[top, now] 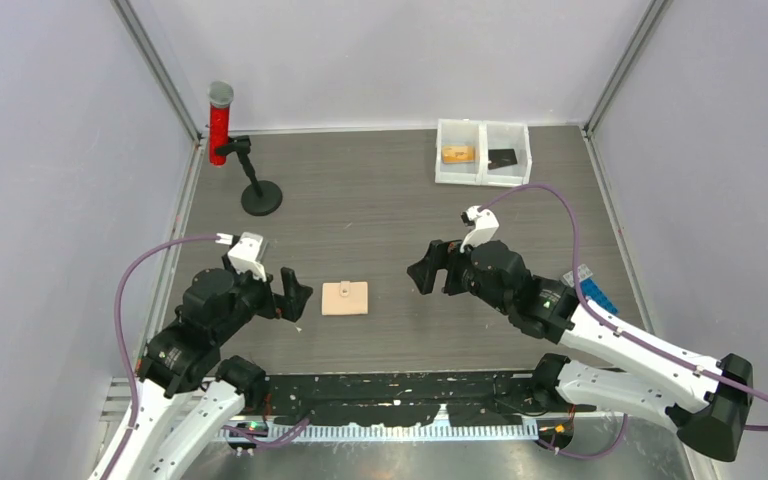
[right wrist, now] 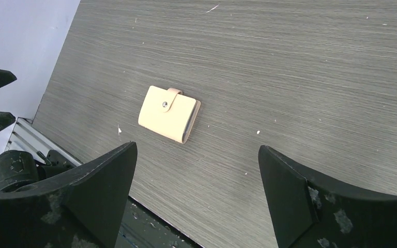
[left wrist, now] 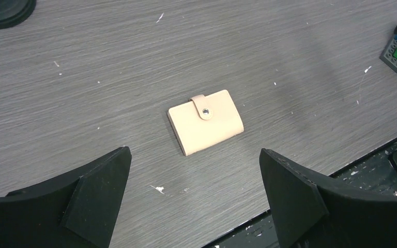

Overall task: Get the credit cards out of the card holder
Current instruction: Move the card holder to the corner of the board.

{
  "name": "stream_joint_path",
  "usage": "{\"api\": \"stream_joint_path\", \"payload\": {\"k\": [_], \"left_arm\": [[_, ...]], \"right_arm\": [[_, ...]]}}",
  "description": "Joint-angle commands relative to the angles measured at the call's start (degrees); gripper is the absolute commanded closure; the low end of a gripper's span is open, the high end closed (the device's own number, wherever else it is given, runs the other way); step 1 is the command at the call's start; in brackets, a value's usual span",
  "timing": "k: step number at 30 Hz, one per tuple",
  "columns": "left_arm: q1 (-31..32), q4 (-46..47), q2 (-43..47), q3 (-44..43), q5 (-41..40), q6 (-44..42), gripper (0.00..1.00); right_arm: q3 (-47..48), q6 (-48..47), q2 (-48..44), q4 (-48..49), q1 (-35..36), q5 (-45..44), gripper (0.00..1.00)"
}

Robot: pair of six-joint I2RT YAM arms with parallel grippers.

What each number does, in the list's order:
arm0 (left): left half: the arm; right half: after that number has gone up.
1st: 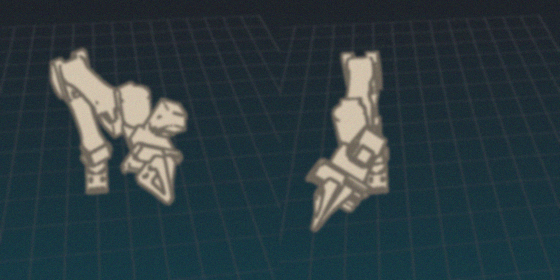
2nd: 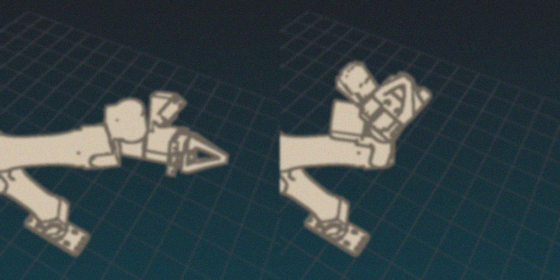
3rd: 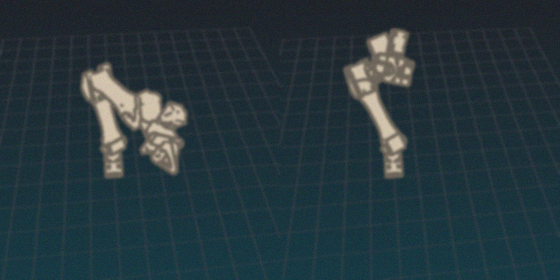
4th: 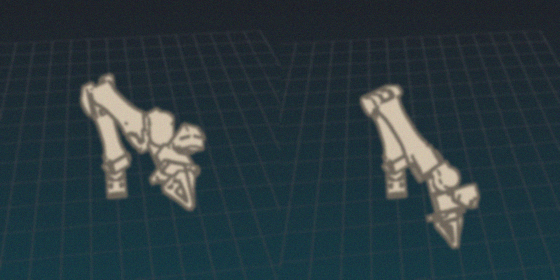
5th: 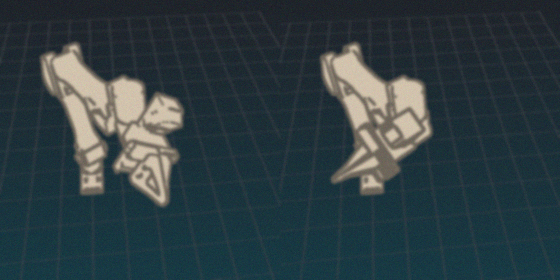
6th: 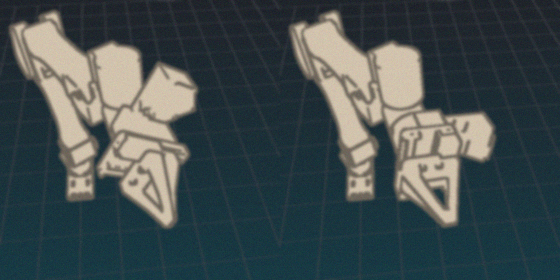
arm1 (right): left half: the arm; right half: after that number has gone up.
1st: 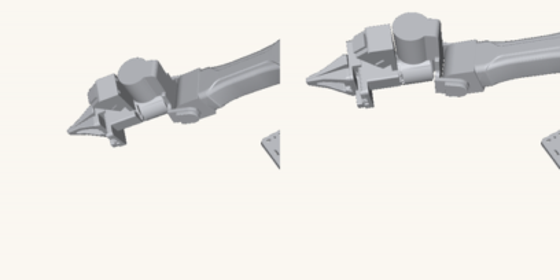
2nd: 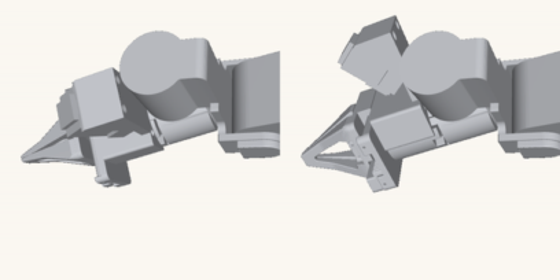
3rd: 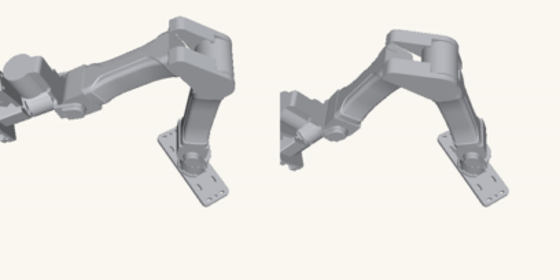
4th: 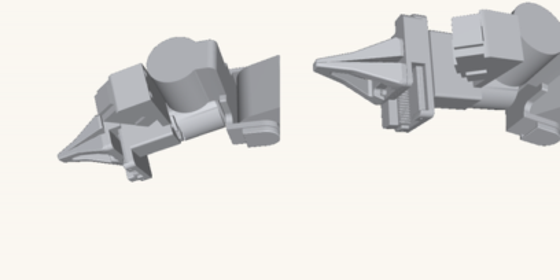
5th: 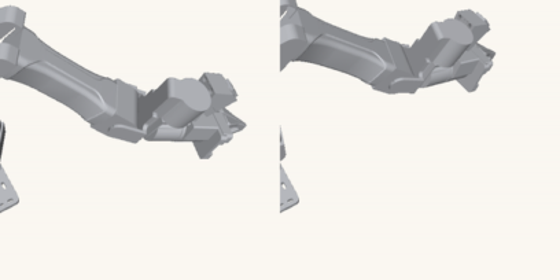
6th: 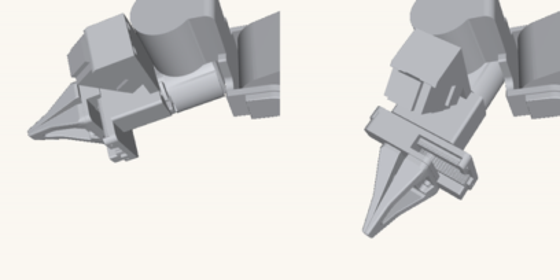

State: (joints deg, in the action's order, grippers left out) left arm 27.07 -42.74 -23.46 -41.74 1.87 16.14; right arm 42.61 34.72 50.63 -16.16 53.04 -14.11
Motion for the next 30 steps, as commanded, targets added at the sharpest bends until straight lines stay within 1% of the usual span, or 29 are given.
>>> {"api": "stream_joint_path", "payload": {"k": [1,4,7,11,12,14,16,17,19,20,21,26,30], "left_arm": [[0.2,1.0,1.1,-0.2,-3.7,0.5,0.01],[0.2,0.8,1.6,-0.2,-4.5,0.7,0.01],[0.2,-0.4,1.8,-0.5,-7.2,1.1,0.01],[0.2,-2.3,2.3,-1.3,-11.1,1.8,0.01],[0.2,-2.5,2.5,-1.3,-11.7,1.7,0.01],[0.2,-2.4,3.0,-1.3,-12.0,1.6,0.01],[0.2,-1.7,3.6,-0.8,-12.1,1.7,0.01],[0.2,-1.5,3.9,-0.5,-12.1,1.7,0.01],[0.2,-1.3,4.3,-0.3,-12.3,1.7,0.01],[0.2,-1.2,4.4,-0.2,-12.3,1.6,0.01],[0.2,-1.1,4.5,-0.2,-12.3,1.6,0.01],[0.2,-0.2,4.5,0.4,-11.1,1.9,0.02],[0.2,-0.7,4.0,0.3,-9.9,3.8,0.02]], "right_arm": [[1.7,1.6,1.0,1.8,0.1,0.7,0.05],[2.0,2.3,1.8,1.7,0.1,0.7,0.05],[2.4,3.0,3.2,2.5,0.1,1.1,0.04],[3.3,2.1,6.8,5.4,0.1,3.2,0.03],[3.4,0.9,7.8,6.9,0.1,3.7,0.01],[4.2,-1.9,11.5,9.9,0.1,6.2,0.06],[5.7,-4.8,15.9,11.5,0.1,9.1,0.12],[7.4,-6.0,19.0,11.6,0.1,10.7,0.17],[9.9,-9.8,23.5,11.3,0.1,12.6,0.24],[10.5,-11.8,26.5,11.4,0.1,12.9,0.25],[11.8,-12.7,27.8,11.6,0.1,15.1,0.28],[17.3,-18.5,39.9,12.2,0.2,22.8,0.34],[22.0,-21.0,47.0,11.8,0.4,24.5,0.34]]}}
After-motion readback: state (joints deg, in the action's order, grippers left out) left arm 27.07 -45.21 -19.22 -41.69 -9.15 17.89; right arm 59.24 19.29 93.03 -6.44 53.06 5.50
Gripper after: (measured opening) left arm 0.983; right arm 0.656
